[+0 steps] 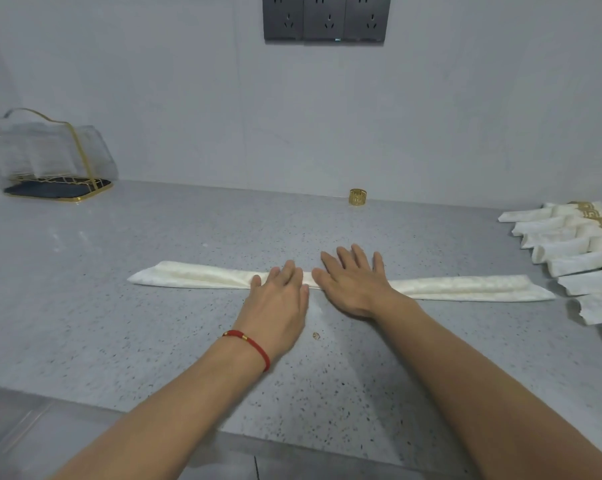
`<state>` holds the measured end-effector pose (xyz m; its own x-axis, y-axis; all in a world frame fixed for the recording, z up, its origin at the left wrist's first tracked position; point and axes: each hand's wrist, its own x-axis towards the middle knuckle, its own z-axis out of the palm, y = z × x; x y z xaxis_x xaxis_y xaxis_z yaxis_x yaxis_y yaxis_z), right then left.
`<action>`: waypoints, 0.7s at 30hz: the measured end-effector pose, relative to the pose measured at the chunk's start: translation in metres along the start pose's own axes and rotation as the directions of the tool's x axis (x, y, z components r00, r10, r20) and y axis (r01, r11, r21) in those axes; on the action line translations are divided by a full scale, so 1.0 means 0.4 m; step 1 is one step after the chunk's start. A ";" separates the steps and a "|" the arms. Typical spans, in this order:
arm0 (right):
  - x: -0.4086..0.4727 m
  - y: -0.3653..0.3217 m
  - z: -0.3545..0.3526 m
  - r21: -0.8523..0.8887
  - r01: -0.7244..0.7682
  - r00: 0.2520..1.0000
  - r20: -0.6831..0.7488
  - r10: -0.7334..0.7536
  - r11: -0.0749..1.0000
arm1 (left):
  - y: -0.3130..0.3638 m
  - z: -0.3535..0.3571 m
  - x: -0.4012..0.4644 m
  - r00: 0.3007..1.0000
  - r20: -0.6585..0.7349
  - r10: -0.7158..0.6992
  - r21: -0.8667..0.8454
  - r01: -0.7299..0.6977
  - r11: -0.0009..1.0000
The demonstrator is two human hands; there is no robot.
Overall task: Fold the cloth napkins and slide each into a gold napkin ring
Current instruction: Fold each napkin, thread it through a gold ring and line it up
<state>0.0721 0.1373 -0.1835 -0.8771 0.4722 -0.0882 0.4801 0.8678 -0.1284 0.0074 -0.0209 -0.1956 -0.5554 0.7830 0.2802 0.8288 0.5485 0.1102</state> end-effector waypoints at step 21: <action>0.003 -0.007 0.005 0.007 -0.010 1.000 -0.014 0.010 1.000 | -0.010 -0.136 0.153 0.904 0.426 -0.045 0.361 -0.125 0.924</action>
<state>0.0699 0.1352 -0.1850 -0.8722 0.4833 -0.0753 0.4892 0.8618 -0.1340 -0.0260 0.0089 -0.1270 -0.5675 0.8081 -0.1581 0.8109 0.5152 -0.2774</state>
